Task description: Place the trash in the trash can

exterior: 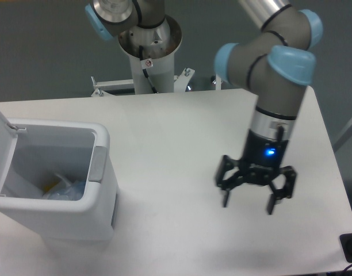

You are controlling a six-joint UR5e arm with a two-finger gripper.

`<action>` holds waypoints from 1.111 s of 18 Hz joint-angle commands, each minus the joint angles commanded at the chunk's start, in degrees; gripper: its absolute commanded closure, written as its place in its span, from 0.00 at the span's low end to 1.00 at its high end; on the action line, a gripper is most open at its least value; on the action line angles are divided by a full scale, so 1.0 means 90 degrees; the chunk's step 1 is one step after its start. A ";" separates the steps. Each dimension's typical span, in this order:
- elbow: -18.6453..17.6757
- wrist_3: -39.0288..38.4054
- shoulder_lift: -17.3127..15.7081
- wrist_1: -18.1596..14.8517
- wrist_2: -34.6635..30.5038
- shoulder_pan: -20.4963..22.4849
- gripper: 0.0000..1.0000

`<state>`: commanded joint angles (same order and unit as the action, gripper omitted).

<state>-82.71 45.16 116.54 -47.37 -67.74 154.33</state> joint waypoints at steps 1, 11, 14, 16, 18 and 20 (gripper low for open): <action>0.0049 0.0205 0.0068 -0.0126 -0.0225 0.0020 0.00; 0.0605 0.2648 0.0644 -0.1300 -0.2248 0.0234 0.00; 0.0810 0.2999 0.0781 -0.1397 -0.2259 0.0400 0.00; 0.0782 0.3515 0.0782 -0.1368 -0.2259 0.0401 0.00; 0.0713 0.4139 0.0782 -0.1290 -0.2278 0.0333 0.00; 0.0703 0.4415 0.0791 -0.1290 -0.2647 0.0313 0.00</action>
<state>-76.38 84.89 123.66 -58.97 -91.56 157.15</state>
